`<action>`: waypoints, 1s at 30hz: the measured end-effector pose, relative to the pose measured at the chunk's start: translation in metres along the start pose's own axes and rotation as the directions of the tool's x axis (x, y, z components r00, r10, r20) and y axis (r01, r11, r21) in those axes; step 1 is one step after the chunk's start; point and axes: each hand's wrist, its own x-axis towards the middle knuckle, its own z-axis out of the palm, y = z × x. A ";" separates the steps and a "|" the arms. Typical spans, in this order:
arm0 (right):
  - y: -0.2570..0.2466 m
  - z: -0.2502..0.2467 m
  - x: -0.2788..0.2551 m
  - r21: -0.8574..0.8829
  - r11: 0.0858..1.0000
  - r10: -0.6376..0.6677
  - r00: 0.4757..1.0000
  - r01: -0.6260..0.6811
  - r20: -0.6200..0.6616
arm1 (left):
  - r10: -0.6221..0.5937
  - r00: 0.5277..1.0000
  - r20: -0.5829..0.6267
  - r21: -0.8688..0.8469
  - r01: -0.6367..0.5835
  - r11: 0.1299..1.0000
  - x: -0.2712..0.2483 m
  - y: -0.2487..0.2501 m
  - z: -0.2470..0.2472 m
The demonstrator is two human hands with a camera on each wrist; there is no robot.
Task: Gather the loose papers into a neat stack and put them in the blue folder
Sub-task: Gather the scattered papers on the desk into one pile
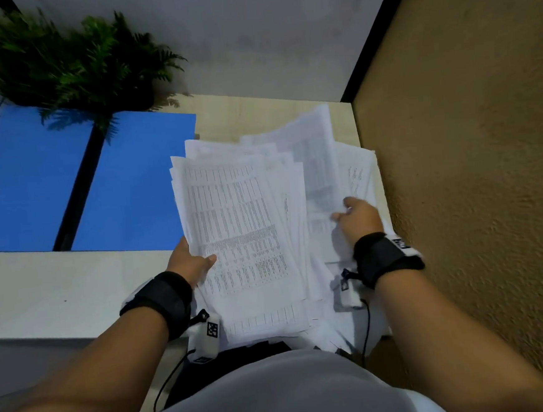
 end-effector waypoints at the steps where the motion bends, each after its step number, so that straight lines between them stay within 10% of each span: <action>1: -0.004 -0.018 0.000 0.008 0.999 -0.042 0.994 0.043 -0.101 | 0.009 1.000 0.016 0.008 -0.009 1.000 0.000 0.001 0.000; 5: -0.028 -0.083 -0.013 0.139 0.946 -0.202 0.869 0.292 -0.452 | 0.039 0.995 0.088 -0.093 -0.031 0.995 -0.006 0.012 0.007; 10: -0.067 -0.114 -0.045 0.340 0.804 -0.221 0.777 0.487 -0.589 | 0.073 0.983 0.169 -0.090 -0.058 0.994 -0.007 0.013 0.019; 19: -0.032 0.023 -0.048 0.508 0.853 -0.009 0.978 0.116 -0.208 | 0.019 0.991 0.135 -0.064 -0.011 0.998 -0.015 0.022 0.028; 24: -0.008 0.059 -0.037 0.321 0.944 0.104 0.991 -0.072 -0.084 | 0.059 0.996 0.069 0.090 -0.065 0.994 -0.004 0.004 0.029; 30: 0.013 0.022 -0.021 0.191 0.981 -0.001 0.997 0.015 -0.075 | 0.042 0.998 0.047 0.094 -0.046 0.995 0.011 -0.010 0.026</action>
